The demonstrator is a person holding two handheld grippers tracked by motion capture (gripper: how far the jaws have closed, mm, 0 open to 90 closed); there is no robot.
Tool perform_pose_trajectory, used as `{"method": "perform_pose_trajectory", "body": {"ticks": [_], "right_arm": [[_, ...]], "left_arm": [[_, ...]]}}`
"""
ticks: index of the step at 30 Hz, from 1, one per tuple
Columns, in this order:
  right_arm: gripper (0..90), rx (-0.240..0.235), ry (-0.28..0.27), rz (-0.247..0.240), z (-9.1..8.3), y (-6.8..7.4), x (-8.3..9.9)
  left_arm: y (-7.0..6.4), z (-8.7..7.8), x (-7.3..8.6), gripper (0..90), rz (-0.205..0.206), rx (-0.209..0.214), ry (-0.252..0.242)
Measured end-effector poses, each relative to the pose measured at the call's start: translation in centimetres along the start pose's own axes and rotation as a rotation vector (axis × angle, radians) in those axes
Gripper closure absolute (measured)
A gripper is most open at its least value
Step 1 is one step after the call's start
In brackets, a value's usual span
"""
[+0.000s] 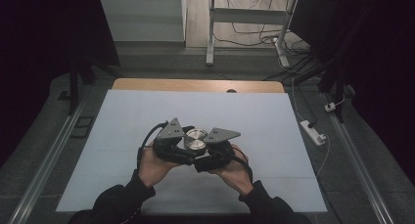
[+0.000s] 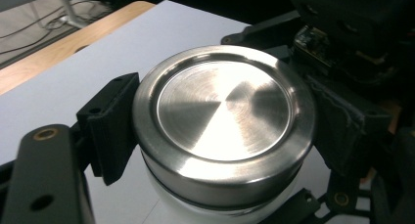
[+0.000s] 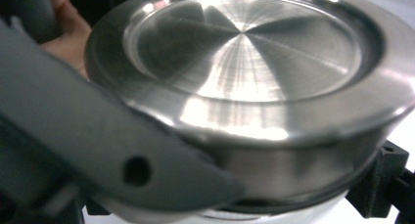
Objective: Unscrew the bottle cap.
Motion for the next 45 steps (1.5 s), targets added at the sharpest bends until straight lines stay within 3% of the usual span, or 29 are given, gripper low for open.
{"method": "perform_pose_trajectory", "body": {"ticks": [4,7,9,13,15,17,19,20,21,25,26,28,31,32,35,37,38,40,42,45], "right_arm": [[14.7,0.026,-0.007,0.005,0.0,-0.2,0.0],[14.7,0.026,-0.011,0.01,0.0,-0.2,0.1],[14.7,0.014,-0.013,0.018,0.0,-0.2,0.1],[14.7,-0.021,-0.027,0.021,-0.1,-0.2,0.0],[14.7,-0.04,-0.026,0.017,-0.2,0.0,0.0],[14.7,-0.077,-0.015,0.006,-0.3,0.2,-0.1],[14.7,-0.115,-0.004,-0.014,-0.3,0.7,0.0],[14.7,-0.169,0.012,-0.04,-0.3,1.2,0.1],[14.7,-0.194,0.016,-0.051,-0.3,1.6,0.1],[14.7,-0.258,0.037,-0.091,-0.3,2.7,0.4],[14.7,-0.289,0.046,-0.12,-0.3,3.3,0.5],[14.7,-0.303,0.05,-0.129,-0.4,3.6,0.6],[14.7,-0.299,0.054,-0.144,-0.4,3.8,0.6],[14.7,-0.289,0.049,-0.139,-0.4,3.6,0.5],[14.7,-0.25,0.036,-0.121,-0.4,3.1,0.3],[14.7,-0.187,0.026,-0.077,-0.4,2.1,0.1],[14.7,-0.187,0.026,-0.077,-0.4,2.1,0.1],[14.7,-0.143,0.02,-0.062,-0.3,1.5,0.1],[14.7,-0.114,0.023,-0.045,-0.1,1.2,0.2],[14.7,-0.102,0.022,-0.036,0.1,1.1,0.3]], "left_arm": [[-0.1,0.2,0.0,19.2,-0.027,-0.03,0.0],[-0.1,0.3,0.0,19.0,-0.031,-0.012,0.01],[0.0,0.3,0.0,18.5,-0.034,0.01,0.0],[0.5,-0.5,-0.5,7.6,-0.05,0.109,-0.022],[1.1,-1.4,-0.6,4.2,-0.024,0.138,-0.029],[1.5,-2.4,-0.6,3.4,0.008,0.226,-0.055],[1.5,-3.2,-0.2,4.1,0.064,0.313,-0.058],[1.3,-3.6,0.0,6.8,0.107,0.357,-0.062],[1.2,-3.8,0.3,7.6,0.151,0.383,-0.061],[0.5,-3.7,1.1,10.0,0.25,0.427,-0.015],[0.3,-3.6,1.2,12.8,0.257,0.451,-0.014],[-0.1,-3.5,1.4,15.5,0.281,0.477,-0.018],[-0.3,-3.4,1.3,19.2,0.285,0.465,-0.04],[-0.2,-3.4,1.2,19.4,0.269,0.45,-0.043],[0.0,-2.7,0.8,19.5,0.215,0.364,-0.039],[0.1,-2.2,0.4,19.6,0.176,0.286,-0.026],[0.1,-2.0,0.2,19.6,0.154,0.254,-0.022],[0.2,-1.7,-0.1,19.6,0.106,0.199,-0.028],[0.2,-1.6,-0.4,19.7,0.07,0.184,-0.032],[0.1,-1.9,-0.6,19.7,0.066,0.174,-0.027]]}}
Point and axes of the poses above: each handheld gripper's, and its own axes: z roughly forward along the jaws, x roughly out of its underside, y roughly to its left, the point moved 7 cm from there along z, roughly forward along the jaws, and after that the axes turned 10 degrees about z, right-handed, at the moved point
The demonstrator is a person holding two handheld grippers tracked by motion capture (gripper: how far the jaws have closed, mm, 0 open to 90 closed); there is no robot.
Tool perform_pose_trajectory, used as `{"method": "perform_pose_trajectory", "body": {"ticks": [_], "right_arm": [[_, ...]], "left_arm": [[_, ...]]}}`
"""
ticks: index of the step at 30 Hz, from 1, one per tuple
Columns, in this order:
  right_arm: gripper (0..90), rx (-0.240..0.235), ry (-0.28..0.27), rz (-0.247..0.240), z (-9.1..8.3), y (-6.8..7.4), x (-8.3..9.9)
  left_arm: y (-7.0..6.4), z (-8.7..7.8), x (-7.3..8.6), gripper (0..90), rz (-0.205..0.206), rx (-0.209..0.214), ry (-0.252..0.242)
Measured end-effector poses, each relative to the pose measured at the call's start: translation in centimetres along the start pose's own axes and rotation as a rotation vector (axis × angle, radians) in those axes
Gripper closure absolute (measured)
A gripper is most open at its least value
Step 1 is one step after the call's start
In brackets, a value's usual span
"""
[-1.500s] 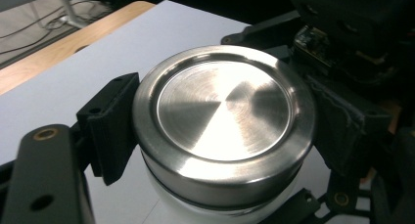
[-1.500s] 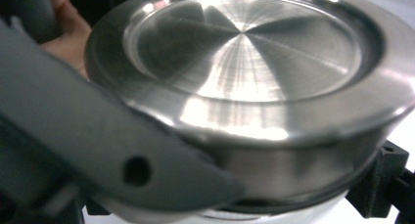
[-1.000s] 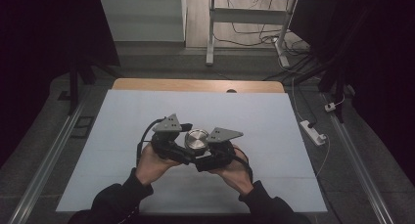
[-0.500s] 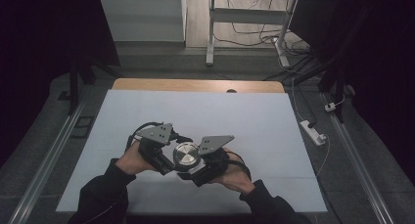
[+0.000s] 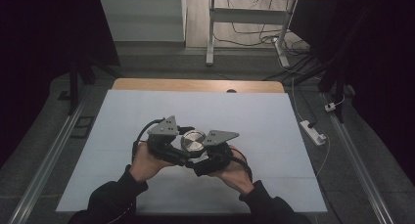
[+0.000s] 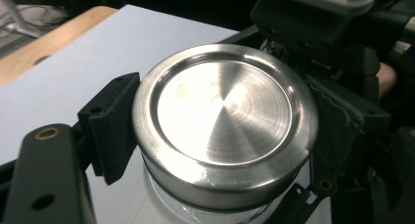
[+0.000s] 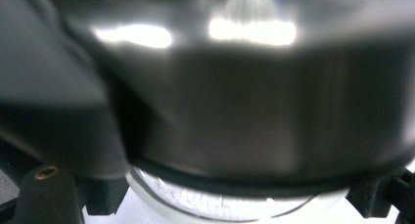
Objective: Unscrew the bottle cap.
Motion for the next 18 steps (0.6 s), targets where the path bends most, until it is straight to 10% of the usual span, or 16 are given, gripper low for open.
{"method": "perform_pose_trajectory", "body": {"ticks": [18], "right_arm": [[14.7,0.061,-0.023,0.013,-0.8,-1.9,-0.3]], "left_arm": [[-1.5,-3.1,0.0,19.6,0.017,0.043,-0.031]]}}
Point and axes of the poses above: each handheld gripper's, and its own axes: z roughly forward along the jaws, x roughly out of its underside, y roughly to its left, the point moved 7 cm from there along z, roughly forward along the jaws, and after that the axes turned 10 degrees about z, right-handed, at the moved point
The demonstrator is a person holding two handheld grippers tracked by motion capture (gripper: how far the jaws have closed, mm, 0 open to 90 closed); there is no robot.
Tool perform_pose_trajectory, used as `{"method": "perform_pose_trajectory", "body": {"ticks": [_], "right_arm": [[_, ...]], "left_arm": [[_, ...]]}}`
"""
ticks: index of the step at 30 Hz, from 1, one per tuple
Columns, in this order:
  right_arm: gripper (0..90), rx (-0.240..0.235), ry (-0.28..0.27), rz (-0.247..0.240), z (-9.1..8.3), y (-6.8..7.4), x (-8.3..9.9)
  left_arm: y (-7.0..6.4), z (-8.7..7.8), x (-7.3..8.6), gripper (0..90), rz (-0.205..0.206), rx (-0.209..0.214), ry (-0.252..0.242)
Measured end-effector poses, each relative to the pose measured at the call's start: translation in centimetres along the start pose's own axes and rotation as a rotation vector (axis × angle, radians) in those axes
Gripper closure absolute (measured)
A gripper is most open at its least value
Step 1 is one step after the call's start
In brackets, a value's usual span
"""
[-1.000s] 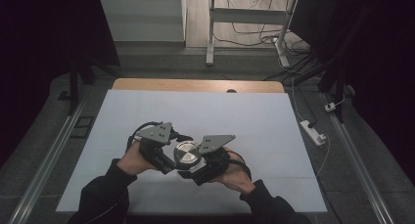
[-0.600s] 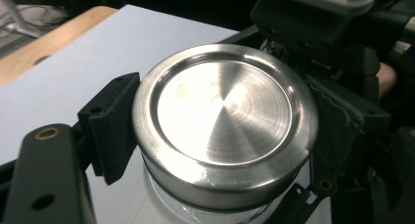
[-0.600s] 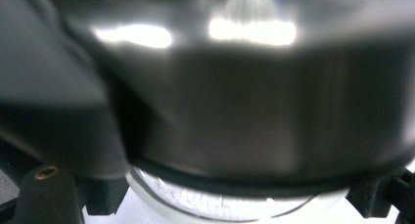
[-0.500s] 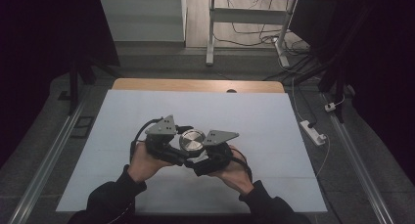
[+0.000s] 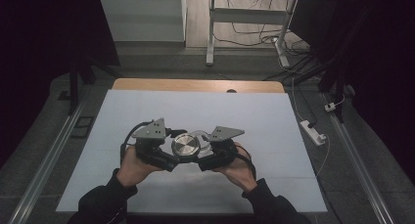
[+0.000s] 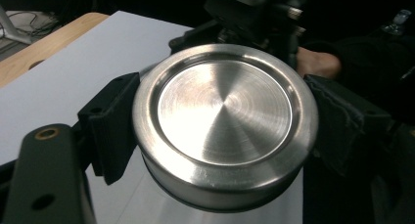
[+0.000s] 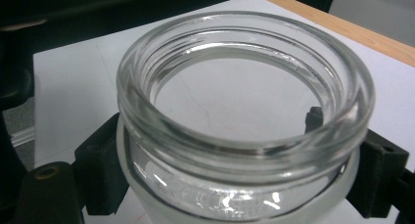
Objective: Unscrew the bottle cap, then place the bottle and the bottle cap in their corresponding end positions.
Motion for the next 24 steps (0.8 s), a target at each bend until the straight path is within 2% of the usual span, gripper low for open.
{"method": "perform_pose_trajectory", "body": {"ticks": [7,17,24], "right_arm": [[14.7,0.026,0.0,0.012,0.1,-0.8,-0.1],[14.7,0.051,-0.016,0.028,0.1,-2.4,-0.7],[14.7,0.064,-0.02,0.028,0.6,-3.2,-1.3]], "left_arm": [[-1.0,-0.4,0.3,19.6,0.001,0.014,-0.006],[-1.9,1.1,1.5,19.6,0.001,0.053,0.008],[-2.1,1.8,2.7,19.5,0.002,0.041,0.023]]}}
Point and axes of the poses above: each handheld gripper's, and its own axes: z roughly forward along the jaws, x roughly out of its underside, y roughly to its left, the point moved 7 cm from there along z, roughly forward along the jaws, and after that the axes turned 10 degrees about z, right-handed, at the moved point
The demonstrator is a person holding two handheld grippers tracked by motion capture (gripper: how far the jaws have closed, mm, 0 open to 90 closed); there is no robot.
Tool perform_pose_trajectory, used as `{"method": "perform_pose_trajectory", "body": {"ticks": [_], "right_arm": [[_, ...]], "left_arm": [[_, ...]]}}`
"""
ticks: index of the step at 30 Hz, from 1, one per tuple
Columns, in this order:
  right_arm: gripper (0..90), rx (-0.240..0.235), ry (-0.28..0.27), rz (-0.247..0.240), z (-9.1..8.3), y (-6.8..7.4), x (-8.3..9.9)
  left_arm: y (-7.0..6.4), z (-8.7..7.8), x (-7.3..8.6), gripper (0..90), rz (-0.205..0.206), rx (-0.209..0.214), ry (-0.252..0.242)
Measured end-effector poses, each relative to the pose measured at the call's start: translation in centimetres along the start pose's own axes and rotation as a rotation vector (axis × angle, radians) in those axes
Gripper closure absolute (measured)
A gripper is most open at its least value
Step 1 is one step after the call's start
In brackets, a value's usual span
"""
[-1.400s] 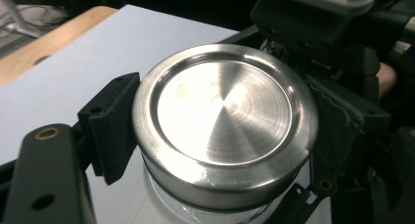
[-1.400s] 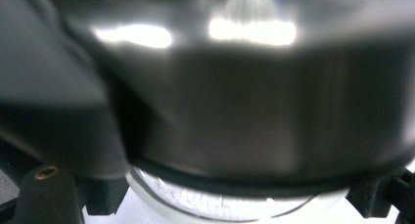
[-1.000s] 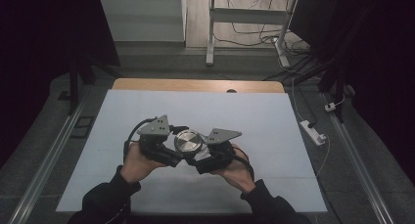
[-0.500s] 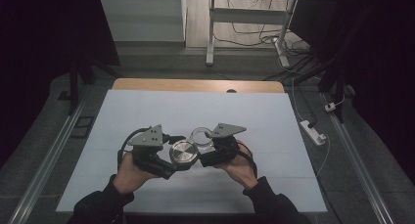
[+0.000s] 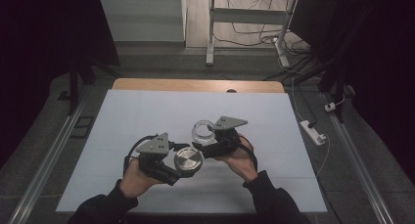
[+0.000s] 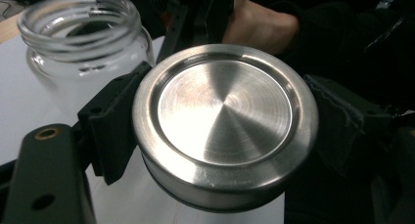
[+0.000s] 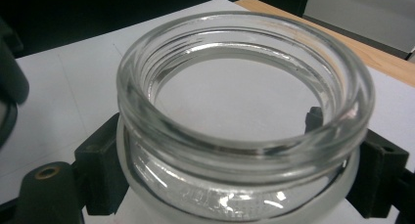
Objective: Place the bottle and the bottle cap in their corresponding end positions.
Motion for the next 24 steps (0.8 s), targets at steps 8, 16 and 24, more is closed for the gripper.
{"method": "perform_pose_trajectory", "body": {"ticks": [8,16,24], "right_arm": [[14.7,0.015,0.004,-0.005,0.9,-0.6,-0.4],[14.7,0.038,0.005,0.005,2.0,-1.8,-0.8],[14.7,0.063,0.0,0.022,2.8,-3.2,-1.1]], "left_arm": [[0.2,0.9,1.6,19.5,0.011,-0.028,0.012],[0.9,2.6,3.9,19.5,0.005,-0.042,0.04],[1.5,4.3,5.2,19.5,-0.014,-0.038,0.041]]}}
Point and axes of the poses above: each handheld gripper's, and its own axes: z roughly forward along the jaws, x roughly out of its underside, y roughly to its left, the point moved 7 cm from there along z, roughly forward along the jaws, and after that the axes turned 10 degrees about z, right-handed, at the moved point
